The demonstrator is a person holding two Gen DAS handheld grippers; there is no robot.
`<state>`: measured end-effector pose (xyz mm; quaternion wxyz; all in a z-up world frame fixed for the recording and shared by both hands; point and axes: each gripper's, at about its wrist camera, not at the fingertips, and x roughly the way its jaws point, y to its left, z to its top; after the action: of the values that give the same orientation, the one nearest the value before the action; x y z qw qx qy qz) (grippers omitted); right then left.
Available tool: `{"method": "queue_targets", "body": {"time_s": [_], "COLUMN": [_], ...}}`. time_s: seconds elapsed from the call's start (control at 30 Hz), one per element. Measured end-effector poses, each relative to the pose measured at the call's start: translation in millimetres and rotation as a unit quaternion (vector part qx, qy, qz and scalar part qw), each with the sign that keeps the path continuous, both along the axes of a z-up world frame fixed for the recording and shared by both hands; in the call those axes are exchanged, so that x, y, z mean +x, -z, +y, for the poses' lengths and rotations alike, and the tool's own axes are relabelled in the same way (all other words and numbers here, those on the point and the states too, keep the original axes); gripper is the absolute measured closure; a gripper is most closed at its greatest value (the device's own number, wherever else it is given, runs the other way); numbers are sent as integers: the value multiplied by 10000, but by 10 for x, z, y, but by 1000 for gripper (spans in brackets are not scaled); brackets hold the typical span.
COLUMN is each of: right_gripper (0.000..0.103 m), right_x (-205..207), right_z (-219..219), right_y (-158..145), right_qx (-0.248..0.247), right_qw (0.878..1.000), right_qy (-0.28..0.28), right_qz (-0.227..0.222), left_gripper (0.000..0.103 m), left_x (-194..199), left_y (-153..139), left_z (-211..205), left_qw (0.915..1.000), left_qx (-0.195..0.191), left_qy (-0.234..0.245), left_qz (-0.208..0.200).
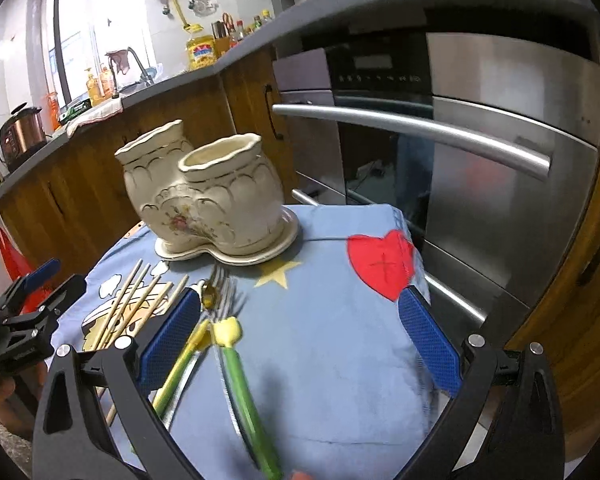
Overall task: Organize utensils
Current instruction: 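Reach the right gripper down and grasp the green-handled yellow-tipped utensil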
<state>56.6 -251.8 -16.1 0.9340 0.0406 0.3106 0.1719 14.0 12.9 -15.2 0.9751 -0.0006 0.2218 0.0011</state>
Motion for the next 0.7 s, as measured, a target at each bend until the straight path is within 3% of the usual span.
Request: {"method": "queue_targets", "body": {"time_s": [0.13,0.23,0.33,0.4,0.5,0.6,0.7], "right_gripper": [5,12,28,51,69,81,87], "right_x": [-26,-54,-35,8,28,19,18], "right_z": [-38,34,176,250,395,483,535], "right_y": [55,99,181,219,253,281,301], "right_qx": [-208,-529,-578,-484,-651,-806,-908], "right_qw": [9995,9976,9920,9870,9813,9775,9746], "right_qy": [-149,-373,-912,-1210,-1478,-1650,-1746], "right_qz": [196,245,650,938,1045,1040,1071], "left_gripper": [5,5,5,5,5,5,5], "left_x": [18,20,19,18,24,29,31], "left_y": [21,21,20,20,20,23,26], "left_z": [44,49,59,61,54,49,53], "left_qw": [9999,9999,9998,9998,9997,9997,9996], "left_qx": [-64,-79,-119,-124,-155,-151,-170], "left_qy": [-5,-3,27,31,38,46,71], "left_qz": [128,140,156,155,178,196,204]}}
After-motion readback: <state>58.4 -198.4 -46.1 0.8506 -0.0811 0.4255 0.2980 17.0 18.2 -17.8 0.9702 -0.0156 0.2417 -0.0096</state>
